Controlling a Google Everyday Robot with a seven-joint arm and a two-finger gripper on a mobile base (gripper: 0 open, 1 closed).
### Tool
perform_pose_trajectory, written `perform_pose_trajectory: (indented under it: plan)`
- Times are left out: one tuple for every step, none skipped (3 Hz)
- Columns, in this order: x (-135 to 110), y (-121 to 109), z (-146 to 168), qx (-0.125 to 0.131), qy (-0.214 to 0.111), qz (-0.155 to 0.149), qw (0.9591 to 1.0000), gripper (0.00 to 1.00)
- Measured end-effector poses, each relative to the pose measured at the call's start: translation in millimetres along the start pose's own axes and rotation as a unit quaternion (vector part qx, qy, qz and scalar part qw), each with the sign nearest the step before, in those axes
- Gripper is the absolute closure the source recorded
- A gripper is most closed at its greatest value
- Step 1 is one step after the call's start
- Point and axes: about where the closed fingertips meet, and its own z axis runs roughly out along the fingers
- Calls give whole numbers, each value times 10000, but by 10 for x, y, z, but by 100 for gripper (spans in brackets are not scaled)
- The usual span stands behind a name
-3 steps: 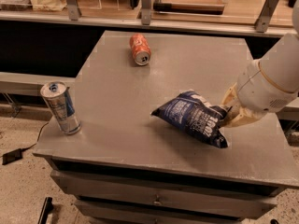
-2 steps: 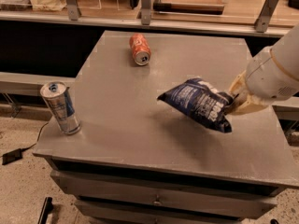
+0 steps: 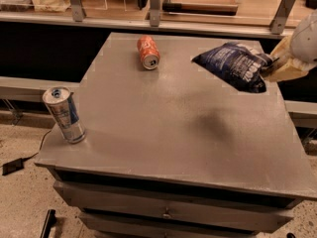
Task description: Move blue chip bag near coke can
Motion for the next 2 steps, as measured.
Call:
perform_pose_trajectory:
  plan:
    - [-98, -471, 116, 490, 109, 324, 9982, 100]
    - [-121, -485, 134, 474, 113, 316, 9983, 100]
